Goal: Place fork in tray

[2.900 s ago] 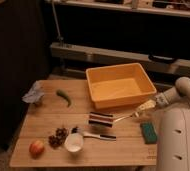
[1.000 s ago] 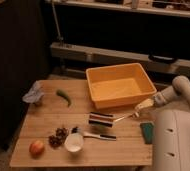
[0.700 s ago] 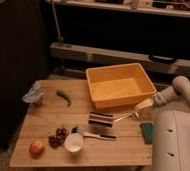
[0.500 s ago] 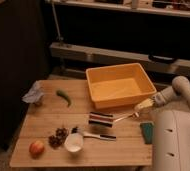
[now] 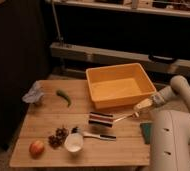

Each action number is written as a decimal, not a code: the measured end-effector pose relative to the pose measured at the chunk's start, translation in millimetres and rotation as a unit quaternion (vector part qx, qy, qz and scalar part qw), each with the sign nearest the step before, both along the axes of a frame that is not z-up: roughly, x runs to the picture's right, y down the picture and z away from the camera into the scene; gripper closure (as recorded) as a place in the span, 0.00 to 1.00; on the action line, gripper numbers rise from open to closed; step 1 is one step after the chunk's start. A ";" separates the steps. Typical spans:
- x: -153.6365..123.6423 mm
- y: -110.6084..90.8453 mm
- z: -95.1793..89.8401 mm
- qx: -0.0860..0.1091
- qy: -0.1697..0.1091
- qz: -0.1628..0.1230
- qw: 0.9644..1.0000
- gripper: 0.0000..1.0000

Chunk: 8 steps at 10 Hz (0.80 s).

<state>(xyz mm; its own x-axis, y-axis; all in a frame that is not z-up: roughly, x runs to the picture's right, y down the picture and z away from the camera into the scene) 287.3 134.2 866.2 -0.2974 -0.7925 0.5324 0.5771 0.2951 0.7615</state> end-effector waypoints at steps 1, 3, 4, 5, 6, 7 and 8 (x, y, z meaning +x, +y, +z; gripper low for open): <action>-0.5 0.0 0.3 0.000 0.000 -0.001 1.000 0.28; 0.8 4.5 1.7 -0.005 0.002 -0.004 1.000 0.46; -0.3 2.8 1.6 -0.004 0.001 -0.004 1.000 0.56; 0.1 4.8 1.0 -0.008 -0.001 -0.007 1.000 0.65; -4.8 6.8 1.7 -0.021 -0.006 -0.025 0.999 0.78; -7.7 7.3 3.5 -0.026 -0.005 -0.032 0.999 0.87; -5.6 9.0 3.6 -0.031 0.000 -0.035 0.999 0.94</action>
<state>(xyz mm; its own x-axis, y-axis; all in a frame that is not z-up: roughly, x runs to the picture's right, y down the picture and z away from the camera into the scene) 281.7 143.2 869.7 -0.3503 -0.7358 0.5795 0.5975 0.3008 0.7433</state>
